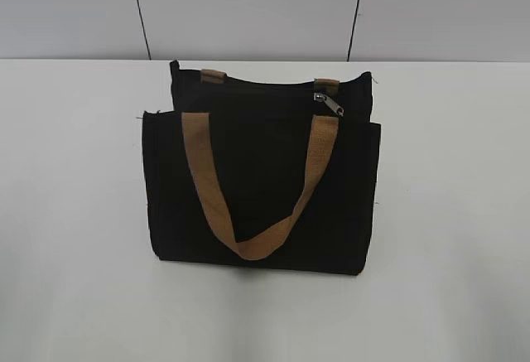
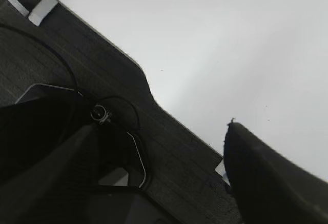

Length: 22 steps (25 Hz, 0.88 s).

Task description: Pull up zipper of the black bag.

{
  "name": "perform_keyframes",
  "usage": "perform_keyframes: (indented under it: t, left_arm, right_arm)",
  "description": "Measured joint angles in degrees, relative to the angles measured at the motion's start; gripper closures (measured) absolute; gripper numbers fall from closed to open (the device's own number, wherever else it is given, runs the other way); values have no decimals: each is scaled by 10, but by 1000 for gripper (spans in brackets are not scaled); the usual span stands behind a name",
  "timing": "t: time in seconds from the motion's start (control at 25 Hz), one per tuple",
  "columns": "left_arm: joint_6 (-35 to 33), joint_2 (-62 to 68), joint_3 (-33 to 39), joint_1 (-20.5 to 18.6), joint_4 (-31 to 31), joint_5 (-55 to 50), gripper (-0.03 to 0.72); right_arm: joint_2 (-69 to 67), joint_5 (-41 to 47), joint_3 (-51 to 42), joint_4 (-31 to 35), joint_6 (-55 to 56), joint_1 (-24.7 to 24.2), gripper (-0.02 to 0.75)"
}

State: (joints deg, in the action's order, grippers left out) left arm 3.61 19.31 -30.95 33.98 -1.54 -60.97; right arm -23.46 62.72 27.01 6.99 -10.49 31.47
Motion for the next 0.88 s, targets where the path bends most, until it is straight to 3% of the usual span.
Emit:
perform_keyframes:
  t: [0.24,0.44,0.56,0.88]
  left_arm:
    - [0,-36,0,-106,-1,1,176]
    - [0,-95,0,-203,-1,1,179]
    - [0,-134,0,-255,-1,1,179]
    - [0,-195,1,-332,0,0,195]
  right_arm:
    - [74,-2,0,52,0,-134,162]
    - [146,-5,0,60,0,-276,162]
    - [184,-6,-1,61,0,-334,162]
    - [238,-8,-2,63,1,-355,162]
